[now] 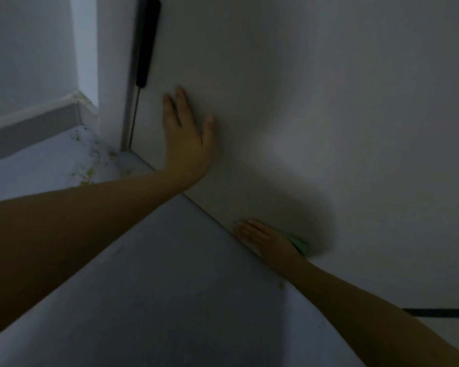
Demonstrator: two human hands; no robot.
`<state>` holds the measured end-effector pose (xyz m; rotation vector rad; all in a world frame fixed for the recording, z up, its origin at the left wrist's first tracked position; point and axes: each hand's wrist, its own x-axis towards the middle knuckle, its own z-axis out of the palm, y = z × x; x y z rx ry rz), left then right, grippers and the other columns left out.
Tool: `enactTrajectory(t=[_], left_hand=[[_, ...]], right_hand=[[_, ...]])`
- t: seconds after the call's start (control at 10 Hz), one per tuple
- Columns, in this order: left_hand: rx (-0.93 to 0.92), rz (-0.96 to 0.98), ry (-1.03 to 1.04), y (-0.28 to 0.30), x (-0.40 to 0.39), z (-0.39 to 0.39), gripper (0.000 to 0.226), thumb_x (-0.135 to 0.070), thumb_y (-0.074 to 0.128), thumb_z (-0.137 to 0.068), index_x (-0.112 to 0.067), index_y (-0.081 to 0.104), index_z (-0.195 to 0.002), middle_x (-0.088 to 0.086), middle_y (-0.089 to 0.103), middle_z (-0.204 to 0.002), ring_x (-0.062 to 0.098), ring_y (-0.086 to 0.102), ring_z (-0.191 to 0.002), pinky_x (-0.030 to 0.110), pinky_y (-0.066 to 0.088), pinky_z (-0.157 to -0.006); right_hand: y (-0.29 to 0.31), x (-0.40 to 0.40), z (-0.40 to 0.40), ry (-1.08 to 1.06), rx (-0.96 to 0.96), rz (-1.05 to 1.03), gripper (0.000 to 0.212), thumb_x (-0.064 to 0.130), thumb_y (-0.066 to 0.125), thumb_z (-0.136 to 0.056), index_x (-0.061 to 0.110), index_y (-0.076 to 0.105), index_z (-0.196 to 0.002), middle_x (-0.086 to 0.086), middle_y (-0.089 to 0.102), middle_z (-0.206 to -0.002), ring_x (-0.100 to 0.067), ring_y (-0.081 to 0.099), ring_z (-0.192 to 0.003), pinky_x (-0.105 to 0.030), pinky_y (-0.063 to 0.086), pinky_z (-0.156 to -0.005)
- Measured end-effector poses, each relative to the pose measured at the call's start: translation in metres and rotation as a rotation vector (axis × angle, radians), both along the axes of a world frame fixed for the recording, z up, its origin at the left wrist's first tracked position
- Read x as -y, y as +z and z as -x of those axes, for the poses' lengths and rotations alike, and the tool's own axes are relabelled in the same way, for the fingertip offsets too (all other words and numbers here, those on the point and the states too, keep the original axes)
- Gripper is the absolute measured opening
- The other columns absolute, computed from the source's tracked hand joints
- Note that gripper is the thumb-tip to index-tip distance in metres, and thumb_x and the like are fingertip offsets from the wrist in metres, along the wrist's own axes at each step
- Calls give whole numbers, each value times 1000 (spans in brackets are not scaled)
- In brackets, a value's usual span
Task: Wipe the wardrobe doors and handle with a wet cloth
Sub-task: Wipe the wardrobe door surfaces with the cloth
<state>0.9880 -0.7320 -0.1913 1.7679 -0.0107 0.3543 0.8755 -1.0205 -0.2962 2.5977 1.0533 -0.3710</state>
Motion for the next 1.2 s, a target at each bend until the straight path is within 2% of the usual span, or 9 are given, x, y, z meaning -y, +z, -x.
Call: enactTrajectory(t=[0.1,0.2,0.3,0.4,0.6,0.7,0.8,1.0,1.2], left_hand=[[-73,-25,-30,10,-4,13,68,-38,37,-101,-15,-2,-152,14,-7,-159,23,-3,-147,20,-2,-107],[-87,-58,-73,14,2,26,65,-39,34,-101,-20,-2,-153,9,-5,-160,18,-3,-147,14,-3,-103],[-107,-89,-139,12,11,43,65,-41,33,-101,-22,-2,-152,9,-7,-160,17,-5,-147,17,-3,-104],[-153,-86,-153,15,22,47,68,-43,35,-100,-24,-5,-152,11,-10,-159,20,-5,-147,22,0,-107],[-178,-88,-146,21,27,48,67,-43,32,-101,-22,-6,-152,12,-9,-159,23,-3,-147,32,4,-115],[-153,-77,-116,17,29,49,64,-40,32,-102,-21,-3,-153,13,-8,-159,22,-2,-147,29,3,-114],[-127,-96,-106,13,31,49,62,-38,29,-103,-20,-3,-153,11,-8,-160,19,-4,-147,24,0,-110],[-83,-124,-105,4,28,51,59,-33,29,-103,-16,2,-152,10,-3,-160,15,0,-146,16,-3,-106],[-129,-123,-131,9,32,52,61,-34,29,-103,-16,-1,-152,10,-7,-160,17,-3,-147,18,-3,-106]], right_hand=[[-21,-37,-28,-73,464,210,59,36,9,-102,8,-16,-149,-12,-23,-155,-10,-9,-145,-19,1,-116],[-43,-39,-33,-188,300,79,57,43,-6,-101,12,-28,-144,-5,-27,-154,0,-15,-140,-12,-2,-114],[5,-50,-24,-160,243,39,60,41,3,-104,6,22,-149,3,23,-155,1,20,-141,-21,7,-116],[55,-36,8,-11,340,-5,45,8,37,-90,2,54,-130,-5,50,-139,-19,43,-132,-27,6,-117],[184,-26,23,-94,1105,-71,51,22,50,-96,-1,41,-141,-12,30,-148,-29,29,-137,-42,9,-117],[217,-47,3,-187,1222,-201,59,26,50,-95,-2,32,-143,-18,34,-148,-34,24,-137,-43,3,-117],[184,-58,-27,-27,1134,-165,61,20,54,-86,-1,35,-140,-18,48,-140,-34,32,-133,-41,5,-117],[73,-83,-35,101,535,144,62,11,0,-95,2,40,-141,-8,37,-149,-23,34,-139,-32,2,-118],[109,-61,-16,12,700,-4,49,8,44,-89,-3,40,-137,-4,37,-143,-25,28,-140,-35,-2,-120]])
